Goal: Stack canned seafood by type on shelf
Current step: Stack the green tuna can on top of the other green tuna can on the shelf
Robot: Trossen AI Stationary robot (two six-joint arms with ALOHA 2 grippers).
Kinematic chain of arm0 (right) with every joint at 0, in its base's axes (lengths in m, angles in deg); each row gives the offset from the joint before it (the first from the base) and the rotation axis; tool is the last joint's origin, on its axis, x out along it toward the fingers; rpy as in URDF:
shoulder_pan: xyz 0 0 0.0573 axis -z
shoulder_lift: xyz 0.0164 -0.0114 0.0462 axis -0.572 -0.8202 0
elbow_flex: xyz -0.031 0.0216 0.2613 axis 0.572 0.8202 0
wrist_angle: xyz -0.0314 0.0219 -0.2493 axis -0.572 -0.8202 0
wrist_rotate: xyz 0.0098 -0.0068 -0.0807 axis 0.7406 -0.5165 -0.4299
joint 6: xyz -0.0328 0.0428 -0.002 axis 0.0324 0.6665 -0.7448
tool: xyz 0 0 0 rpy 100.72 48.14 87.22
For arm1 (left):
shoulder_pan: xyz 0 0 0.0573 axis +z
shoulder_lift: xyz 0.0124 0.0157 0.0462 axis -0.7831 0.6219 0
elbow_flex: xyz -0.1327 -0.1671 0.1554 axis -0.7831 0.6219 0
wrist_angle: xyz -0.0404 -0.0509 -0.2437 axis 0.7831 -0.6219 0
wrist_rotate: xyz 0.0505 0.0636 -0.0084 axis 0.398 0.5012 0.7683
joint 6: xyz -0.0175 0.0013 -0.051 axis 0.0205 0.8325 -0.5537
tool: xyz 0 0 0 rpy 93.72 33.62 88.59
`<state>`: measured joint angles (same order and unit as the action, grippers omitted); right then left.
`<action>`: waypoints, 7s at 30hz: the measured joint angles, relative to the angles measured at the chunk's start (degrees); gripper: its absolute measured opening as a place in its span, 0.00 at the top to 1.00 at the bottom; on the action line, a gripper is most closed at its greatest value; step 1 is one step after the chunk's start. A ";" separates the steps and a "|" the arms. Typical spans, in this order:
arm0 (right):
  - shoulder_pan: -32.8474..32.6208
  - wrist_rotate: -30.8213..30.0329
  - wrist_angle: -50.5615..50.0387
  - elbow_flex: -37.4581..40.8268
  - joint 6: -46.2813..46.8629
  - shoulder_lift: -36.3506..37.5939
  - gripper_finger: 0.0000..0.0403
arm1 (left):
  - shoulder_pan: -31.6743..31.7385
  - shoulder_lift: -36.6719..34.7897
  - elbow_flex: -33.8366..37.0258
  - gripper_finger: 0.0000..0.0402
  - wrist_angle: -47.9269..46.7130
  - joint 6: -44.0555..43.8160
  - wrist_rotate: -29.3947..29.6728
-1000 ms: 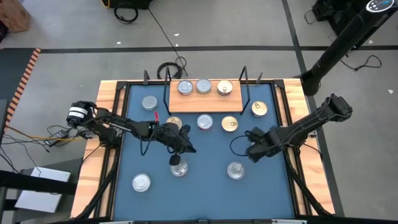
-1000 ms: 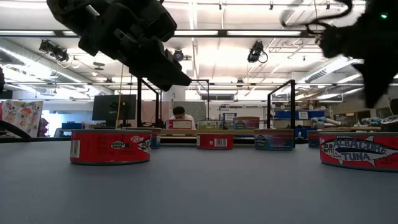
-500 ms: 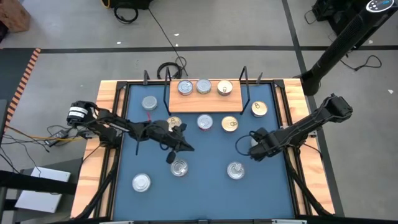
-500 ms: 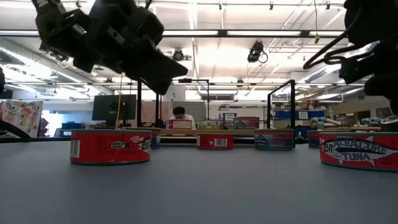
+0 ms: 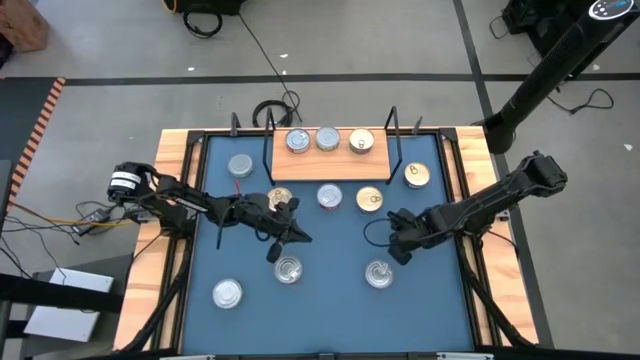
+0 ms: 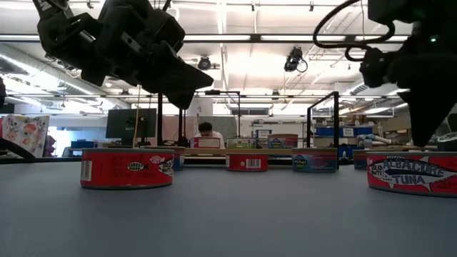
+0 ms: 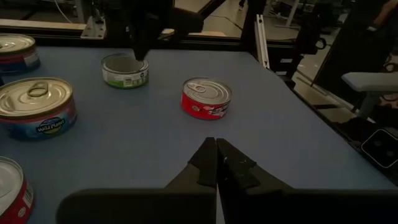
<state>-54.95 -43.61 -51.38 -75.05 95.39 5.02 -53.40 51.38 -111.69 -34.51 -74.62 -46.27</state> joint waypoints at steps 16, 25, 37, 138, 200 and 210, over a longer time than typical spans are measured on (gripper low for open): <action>0.28 3.87 -8.02 6.16 10.93 0.02 0.98 | 0.00 0.00 0.00 0.99 -0.35 -0.39 0.45; 0.28 -0.11 9.86 7.30 2.55 0.00 0.98 | 0.00 0.00 0.02 0.99 -0.39 0.16 0.89; 1.35 -0.17 -5.45 0.27 0.83 0.00 0.98 | 0.00 0.00 0.04 0.99 -0.42 -0.08 1.25; 11.34 -5.77 53.35 15.84 -27.14 -4.58 0.98 | 0.37 11.26 0.20 0.99 13.93 3.33 5.03; 4.35 -4.84 45.25 -15.12 -53.87 -25.70 0.66 | 0.83 18.69 0.15 0.99 17.65 1.30 8.87; 2.44 -3.25 41.19 -19.54 -60.36 -30.23 0.66 | 1.51 18.71 0.17 0.99 17.01 1.82 8.93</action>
<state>-52.51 -46.86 -10.19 -94.59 35.03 -25.21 -51.89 70.09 -111.51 -17.51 -72.80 -37.34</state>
